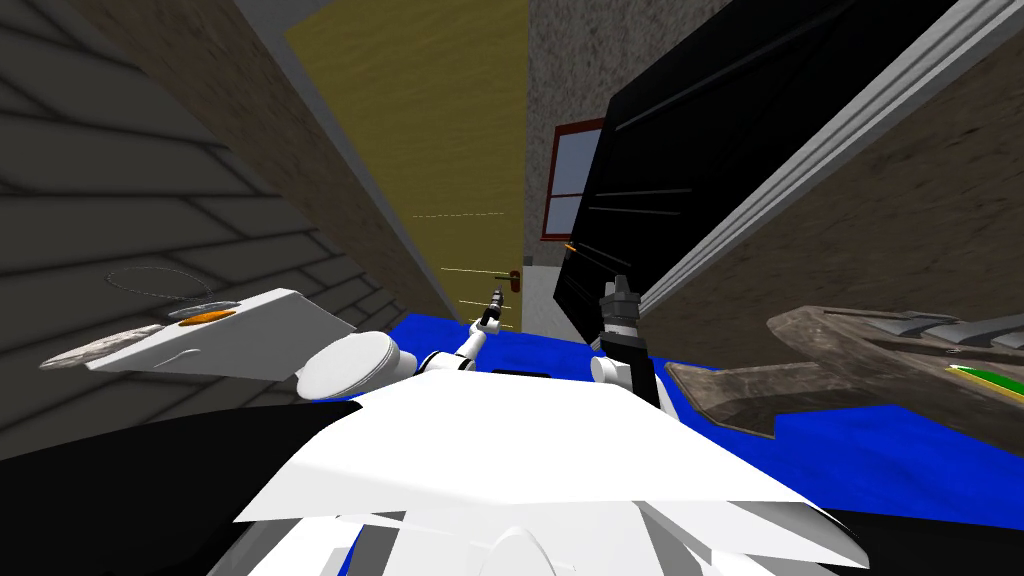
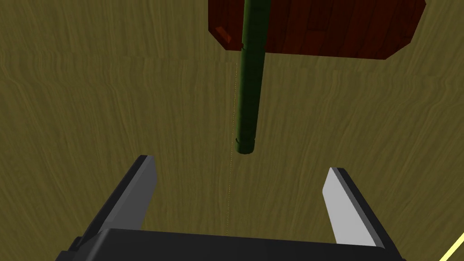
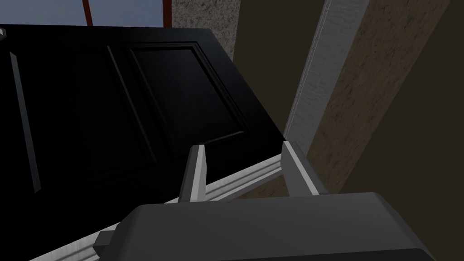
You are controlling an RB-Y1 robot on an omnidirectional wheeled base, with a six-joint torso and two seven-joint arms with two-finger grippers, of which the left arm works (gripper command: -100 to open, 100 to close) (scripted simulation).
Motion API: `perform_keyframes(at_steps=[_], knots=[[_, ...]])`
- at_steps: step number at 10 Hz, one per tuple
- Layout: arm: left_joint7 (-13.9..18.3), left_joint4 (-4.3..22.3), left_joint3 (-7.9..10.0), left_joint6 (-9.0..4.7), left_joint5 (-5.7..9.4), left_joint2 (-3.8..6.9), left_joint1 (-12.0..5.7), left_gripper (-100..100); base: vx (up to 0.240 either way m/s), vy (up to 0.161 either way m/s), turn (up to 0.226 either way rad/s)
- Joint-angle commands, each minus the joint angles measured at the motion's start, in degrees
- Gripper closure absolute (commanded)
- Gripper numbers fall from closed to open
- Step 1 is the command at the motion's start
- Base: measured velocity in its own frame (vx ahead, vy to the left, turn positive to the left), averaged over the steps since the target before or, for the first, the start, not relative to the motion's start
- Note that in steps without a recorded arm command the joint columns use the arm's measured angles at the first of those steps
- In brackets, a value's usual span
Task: Push the door open
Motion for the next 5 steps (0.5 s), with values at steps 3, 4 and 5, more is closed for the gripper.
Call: perform_keyframes(at_steps=[3,4,5], knots=[[0.0,0.2,0.22,0.0,0.07,1.59,-0.08,-100,0.107,-0.015,-0.018],[0.0,0.3,0.32,-0.02,0.11,1.93,-0.09,-100,0.2,-0.032,-0.018],[-0.1,0.3,0.42,-0.04,0.14,2.14,-0.1,-100,0.191,-0.013,-0.016]])
